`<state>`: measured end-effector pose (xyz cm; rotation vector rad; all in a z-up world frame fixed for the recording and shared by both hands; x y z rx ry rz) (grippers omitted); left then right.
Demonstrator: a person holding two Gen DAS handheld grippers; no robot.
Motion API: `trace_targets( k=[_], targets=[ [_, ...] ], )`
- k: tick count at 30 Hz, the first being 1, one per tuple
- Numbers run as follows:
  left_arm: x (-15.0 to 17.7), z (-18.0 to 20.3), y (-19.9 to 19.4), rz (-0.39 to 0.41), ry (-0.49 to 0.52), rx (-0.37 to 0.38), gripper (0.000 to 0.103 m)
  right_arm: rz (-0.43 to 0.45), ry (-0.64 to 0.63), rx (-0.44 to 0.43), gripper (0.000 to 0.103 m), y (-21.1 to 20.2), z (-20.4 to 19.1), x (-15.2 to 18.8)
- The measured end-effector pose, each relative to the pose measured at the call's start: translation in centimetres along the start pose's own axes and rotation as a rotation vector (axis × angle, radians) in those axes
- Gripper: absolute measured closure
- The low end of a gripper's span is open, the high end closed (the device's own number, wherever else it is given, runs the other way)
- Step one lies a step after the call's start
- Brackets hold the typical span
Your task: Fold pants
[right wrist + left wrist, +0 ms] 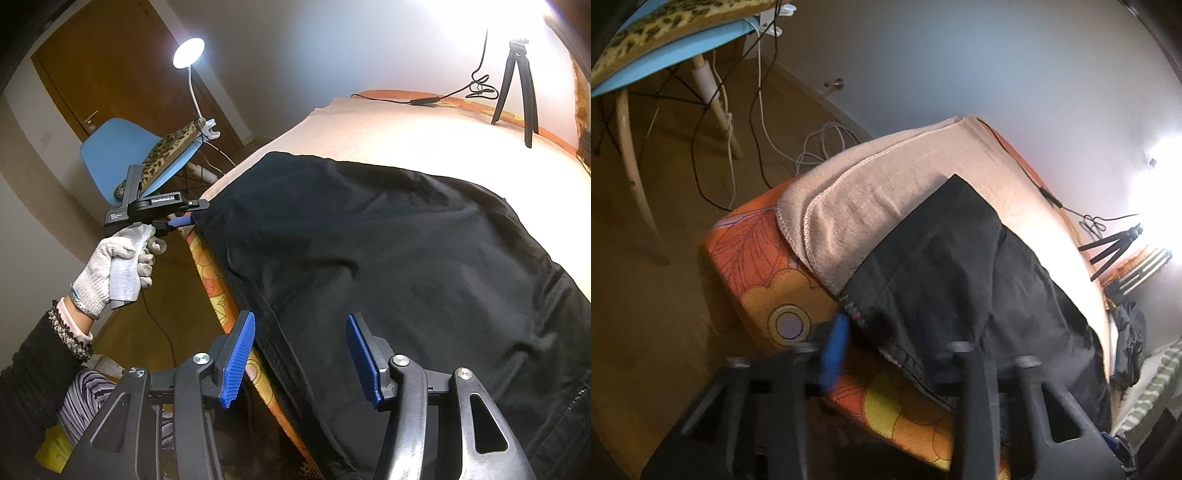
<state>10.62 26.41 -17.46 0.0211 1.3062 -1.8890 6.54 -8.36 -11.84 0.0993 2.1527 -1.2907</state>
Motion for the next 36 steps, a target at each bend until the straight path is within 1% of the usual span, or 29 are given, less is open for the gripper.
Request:
trace_targets(
  k=[2,5,8,13,15,20,23,25,26,28,30,32,33,36],
  targets=[
    [0.0,0.0,0.0,0.009,0.012,-0.006,0.091,-0.001,-0.002,-0.001,0.049,0.0,-0.2,0.0],
    [0.0,0.1,-0.1,0.021,0.026,-0.005,0.094,-0.001,-0.004,0.001,0.049,0.1,-0.2,0.1],
    [-0.2,0.6,-0.5,0.040,0.029,0.020,0.094,0.001,-0.002,0.001,0.049,0.1,-0.2,0.0],
    [-0.3,1.8,-0.5,0.058,0.060,0.039,0.095,0.004,-0.006,0.002,0.049,0.2,-0.3,0.1],
    [-0.1,2.8,-0.6,0.059,0.081,0.073,0.095,0.003,-0.005,0.001,0.049,0.2,-0.3,0.1],
    [1.0,5.8,-0.7,0.050,0.169,0.110,0.095,0.021,0.019,-0.002,0.049,0.1,0.0,-0.2],
    [2.2,7.4,-0.2,0.025,0.225,0.130,0.095,0.030,0.027,0.002,0.049,0.2,0.5,-1.1],
    [3.0,8.2,0.0,0.011,0.263,0.131,0.095,0.035,0.043,-0.003,0.047,0.5,0.9,-2.2],
    [3.6,8.7,0.3,0.003,0.295,0.122,0.095,0.034,0.049,-0.011,0.047,0.8,0.9,-3.0],
    [4.3,9.5,0.7,-0.010,0.326,0.118,0.095,0.037,0.046,-0.032,0.047,1.5,0.6,-4.9],
    [4.9,10.3,0.9,-0.021,0.353,0.123,0.096,0.038,0.034,-0.080,0.046,2.6,-0.3,-7.6],
    [5.3,10.8,0.7,-0.025,0.378,0.132,0.095,0.027,0.030,-0.142,0.037,4.1,-1.5,-9.9],
    [5.5,11.1,0.6,-0.028,0.386,0.139,0.095,0.018,0.032,-0.171,0.037,5.1,-2.1,-11.2],
    [5.9,11.4,0.3,-0.033,0.388,0.161,0.095,-0.027,0.056,-0.211,0.033,8.8,-3.1,-14.1]
  ],
)
Point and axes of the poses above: each gripper's, at about its wrist camera, not at the fingertips, and y roughly the way its jaws point, z to its right, x to its underside, the point moved 6 cm from there along y, roughly the way its jaws point, and after that the axes turned 2 degrees about x, right-handed, at the moved point
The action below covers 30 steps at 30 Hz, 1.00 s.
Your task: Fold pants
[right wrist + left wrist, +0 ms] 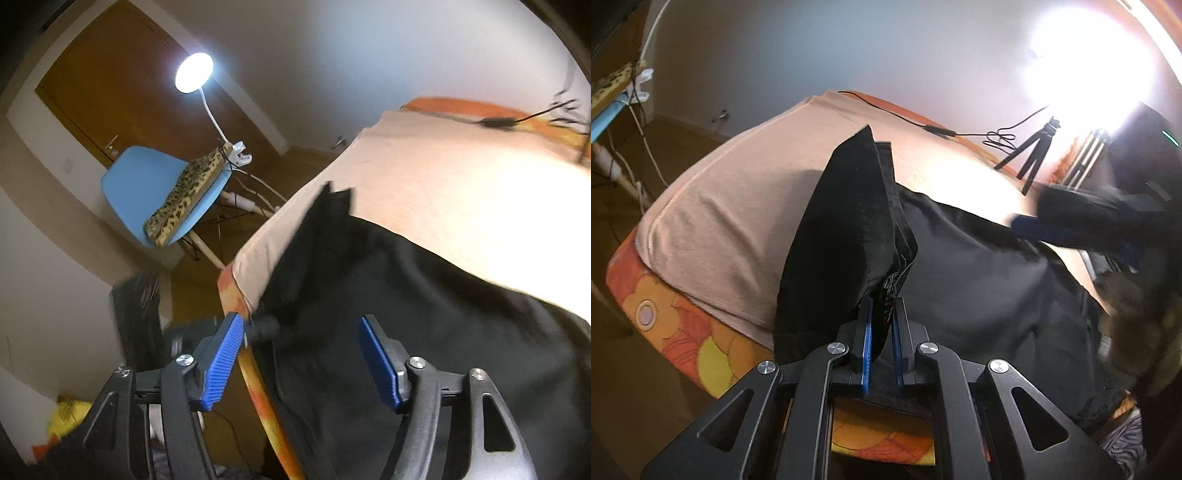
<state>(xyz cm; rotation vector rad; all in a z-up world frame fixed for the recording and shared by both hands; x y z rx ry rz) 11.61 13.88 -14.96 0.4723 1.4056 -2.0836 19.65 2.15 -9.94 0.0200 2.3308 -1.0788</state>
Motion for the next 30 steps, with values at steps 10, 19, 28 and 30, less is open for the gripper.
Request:
trace_targets(
  k=[10,19,28,30],
  targets=[
    [-0.1,0.0,-2.2,0.028,-0.006,0.064,0.095,-0.115,0.296,-0.049,0.030,9.9,3.3,-2.4],
    [1.3,3.2,-3.0,0.017,0.088,0.081,0.096,-0.065,0.288,0.027,0.051,9.9,3.6,-3.5],
    [2.5,5.4,-4.7,-0.031,0.100,0.169,0.074,-0.030,0.222,0.124,0.100,6.9,4.4,-2.7],
    [2.1,6.0,-5.9,-0.002,0.119,0.176,0.071,-0.014,0.212,0.127,0.100,5.5,4.5,-2.6]
  ],
)
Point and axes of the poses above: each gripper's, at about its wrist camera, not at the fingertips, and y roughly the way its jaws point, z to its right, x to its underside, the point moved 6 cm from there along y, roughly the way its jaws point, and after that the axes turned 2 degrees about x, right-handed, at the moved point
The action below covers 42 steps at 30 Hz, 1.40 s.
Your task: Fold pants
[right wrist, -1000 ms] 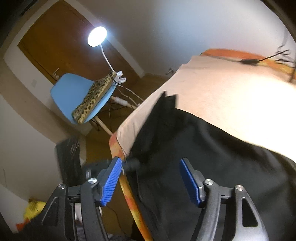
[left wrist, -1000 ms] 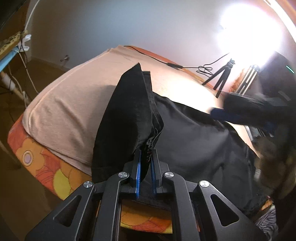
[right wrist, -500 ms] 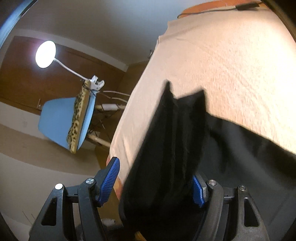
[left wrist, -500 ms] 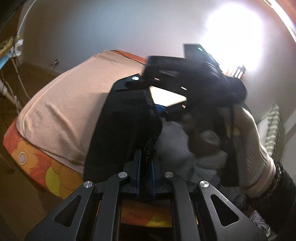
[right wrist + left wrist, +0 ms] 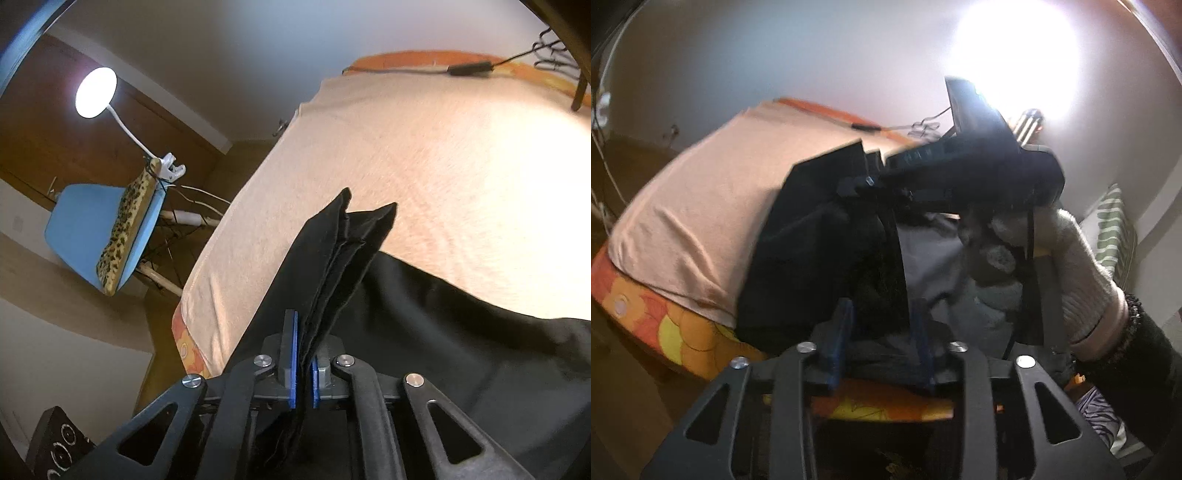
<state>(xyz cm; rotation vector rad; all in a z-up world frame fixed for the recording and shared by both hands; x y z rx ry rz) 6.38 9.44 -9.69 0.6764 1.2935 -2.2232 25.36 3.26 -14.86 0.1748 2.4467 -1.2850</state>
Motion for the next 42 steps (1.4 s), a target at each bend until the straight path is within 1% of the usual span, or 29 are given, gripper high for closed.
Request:
trace_targets(
  k=[2,4,7,9,12,17,23,29,32,36,39,42],
  targets=[
    [-0.5,0.2,-0.7,0.023,0.004,0.001,0.070,0.014,0.006,-0.001,0.101,-1.2,0.4,0.2],
    [-1.0,-0.4,-1.1,0.043,-0.027,0.004,0.070,0.023,0.011,0.001,0.101,-2.3,1.0,0.6],
    [-1.4,-1.5,-1.3,0.054,-0.068,-0.017,0.070,0.037,0.025,0.015,0.102,-3.8,2.1,1.4],
    [-1.6,-1.8,-1.0,0.056,-0.071,-0.038,0.070,0.051,0.039,0.015,0.102,-4.9,2.7,1.8],
    [-1.6,-1.2,-0.1,0.049,-0.048,-0.060,0.070,0.078,0.060,0.014,0.102,-7.1,3.6,2.7],
    [-1.3,1.5,1.3,0.018,0.031,-0.057,0.070,0.097,0.075,0.030,0.102,-10.5,5.0,4.4],
    [-0.4,5.1,3.9,-0.045,0.119,-0.014,0.070,0.122,0.148,0.033,0.102,-14.7,8.1,6.3],
    [1.0,8.6,6.4,-0.110,0.195,0.016,0.070,0.158,0.195,0.066,0.102,-19.4,11.3,8.5],
    [1.8,10.4,7.8,-0.152,0.225,0.035,0.070,0.164,0.231,0.098,0.102,-21.2,13.5,10.1],
    [2.6,11.9,8.9,-0.180,0.266,0.050,0.070,0.176,0.297,0.102,0.102,-23.4,16.8,12.4],
    [3.2,12.5,9.7,-0.206,0.286,0.052,0.070,0.185,0.361,0.120,0.102,-24.6,19.6,14.2],
    [4.0,12.7,10.6,-0.237,0.302,0.041,0.070,0.186,0.427,0.111,0.102,-24.9,22.0,15.6]
  ],
)
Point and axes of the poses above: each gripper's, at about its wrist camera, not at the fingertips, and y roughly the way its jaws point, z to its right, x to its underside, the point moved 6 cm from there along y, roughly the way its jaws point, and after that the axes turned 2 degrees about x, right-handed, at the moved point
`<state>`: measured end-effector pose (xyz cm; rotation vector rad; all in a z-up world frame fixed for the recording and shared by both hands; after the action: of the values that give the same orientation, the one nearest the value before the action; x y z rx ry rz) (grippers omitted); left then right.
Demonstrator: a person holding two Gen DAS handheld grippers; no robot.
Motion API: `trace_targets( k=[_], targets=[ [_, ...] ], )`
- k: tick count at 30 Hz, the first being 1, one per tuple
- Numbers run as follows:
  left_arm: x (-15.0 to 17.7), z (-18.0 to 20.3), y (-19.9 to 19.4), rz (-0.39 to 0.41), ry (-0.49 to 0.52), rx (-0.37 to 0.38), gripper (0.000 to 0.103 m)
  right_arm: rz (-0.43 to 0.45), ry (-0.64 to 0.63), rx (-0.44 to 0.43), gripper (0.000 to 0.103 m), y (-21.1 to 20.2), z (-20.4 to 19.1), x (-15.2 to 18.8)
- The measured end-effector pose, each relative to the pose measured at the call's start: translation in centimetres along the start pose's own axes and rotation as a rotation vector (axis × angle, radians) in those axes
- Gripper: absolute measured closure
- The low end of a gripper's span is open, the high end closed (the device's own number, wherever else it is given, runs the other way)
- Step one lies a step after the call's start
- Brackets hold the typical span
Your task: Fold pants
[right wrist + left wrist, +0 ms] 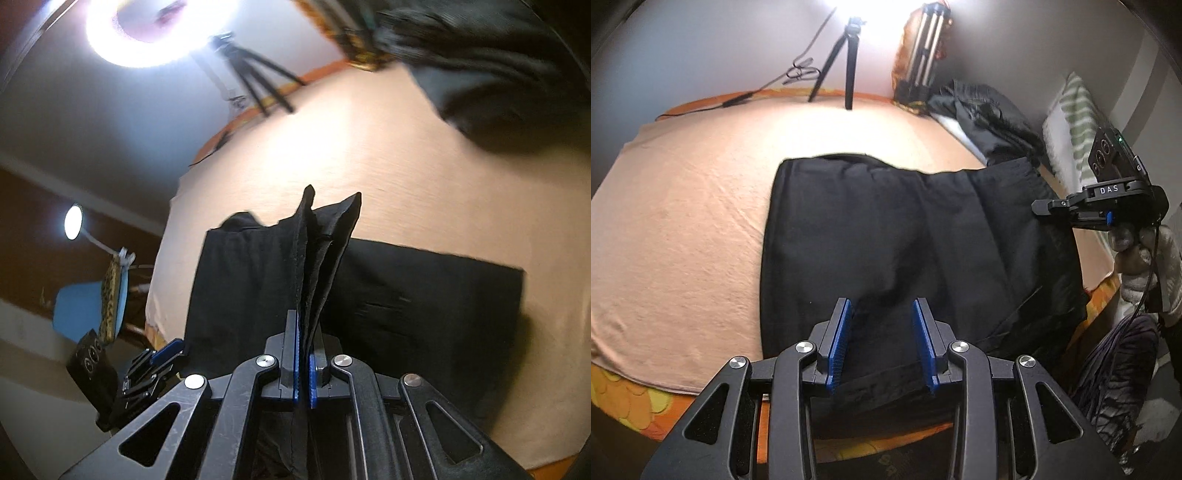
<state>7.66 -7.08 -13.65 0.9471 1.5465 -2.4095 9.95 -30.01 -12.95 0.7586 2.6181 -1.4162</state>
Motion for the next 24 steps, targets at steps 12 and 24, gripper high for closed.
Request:
trace_targets(
  k=[12,24],
  targets=[
    [1.1,-0.2,1.5,-0.060,0.030,-0.029,0.070,-0.031,0.056,-0.015,0.098,1.7,4.5,0.2],
    [0.8,-2.9,-0.1,-0.006,-0.034,-0.112,0.063,0.019,-0.084,0.152,0.101,-0.1,4.8,-0.4]
  ],
)
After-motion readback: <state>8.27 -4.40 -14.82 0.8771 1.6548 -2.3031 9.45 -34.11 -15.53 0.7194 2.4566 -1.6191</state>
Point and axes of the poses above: each gripper's, at about its wrist camera, not at the fingertips, and y roughly the way its jaws point, z to its right, x to its underside, the point moved 6 cm from there along y, roughly the way its jaws point, and after that the axes turned 2 degrees about x, right-handed, at the moved point
